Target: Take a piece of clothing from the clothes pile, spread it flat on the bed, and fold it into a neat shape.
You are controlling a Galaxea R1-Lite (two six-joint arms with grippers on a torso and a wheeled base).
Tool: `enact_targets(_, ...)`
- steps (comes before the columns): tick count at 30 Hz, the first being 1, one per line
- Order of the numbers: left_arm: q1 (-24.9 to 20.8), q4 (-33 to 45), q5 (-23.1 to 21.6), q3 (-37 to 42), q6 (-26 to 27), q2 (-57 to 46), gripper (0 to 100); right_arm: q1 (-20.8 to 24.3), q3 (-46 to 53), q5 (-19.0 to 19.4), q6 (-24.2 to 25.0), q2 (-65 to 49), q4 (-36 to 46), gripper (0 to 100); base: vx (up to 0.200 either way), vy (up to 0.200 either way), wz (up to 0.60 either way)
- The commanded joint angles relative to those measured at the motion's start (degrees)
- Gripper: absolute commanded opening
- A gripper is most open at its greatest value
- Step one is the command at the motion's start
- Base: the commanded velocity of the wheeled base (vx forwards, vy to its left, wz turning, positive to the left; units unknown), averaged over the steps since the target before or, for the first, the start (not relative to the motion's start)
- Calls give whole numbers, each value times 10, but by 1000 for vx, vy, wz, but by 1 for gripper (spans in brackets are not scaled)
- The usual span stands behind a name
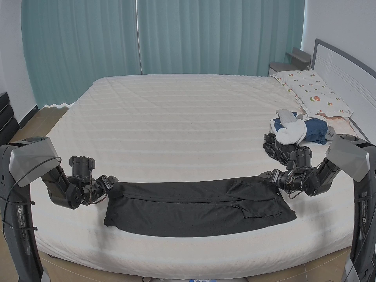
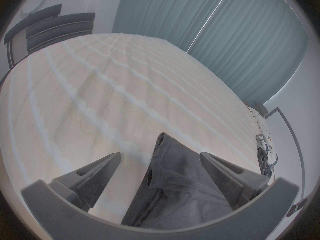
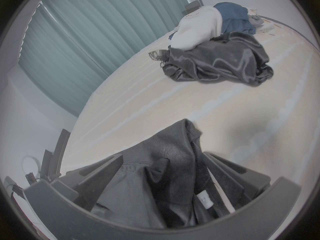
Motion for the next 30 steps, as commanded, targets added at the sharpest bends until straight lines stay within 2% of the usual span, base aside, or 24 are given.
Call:
enact_targets(1, 4, 31, -24, 6, 1, -32, 100, -10, 46, 0, 24, -64, -1, 100, 0, 0, 0)
enact_targets(3, 8, 60, -73, 10, -1, -54, 100, -13, 101, -1, 59, -119, -1, 100, 0, 0, 0)
enact_targets(4, 8, 65, -79, 11, 0, -56, 100, -13, 118, -2, 69, -132, -1, 100, 0, 0, 0)
enact_targets(7, 8, 71, -84, 20, 17, -56, 100, -18, 193, -2, 103, -178, -5, 100, 0, 0, 0)
enact_targets(11, 8, 85, -87, 43, 63, -62, 100, -29, 286, 1, 109, -202, -50, 100, 0, 0, 0)
enact_targets(13, 8, 87, -87, 45, 65, -64, 100, -29, 301, 2, 110, -201, -63, 100, 0, 0, 0)
enact_targets(14, 6, 88, -87, 47, 63, -75, 100, -26, 331, 4, 119, -196, -95, 100, 0, 0, 0)
enact_targets(18, -2, 112, -87, 50, 52, -119, 100, -14, 368, 15, 180, -191, -167, 100, 0, 0, 0)
enact_targets(22, -24, 140, -87, 47, 48, -126, 100, 0, 390, 19, 192, -197, -189, 100, 0, 0, 0)
enact_targets(24, -31, 143, -85, 44, 22, -124, 100, 13, 396, 17, 194, -198, -191, 100, 0, 0, 0)
enact_targets(27, -41, 145, -83, 54, -42, -128, 100, 18, 391, 11, 194, -200, -191, 100, -200, 0, 0)
enact_targets(30, -47, 143, -83, 77, -76, -125, 100, 31, 386, 9, 194, -205, -190, 100, -200, 0, 0)
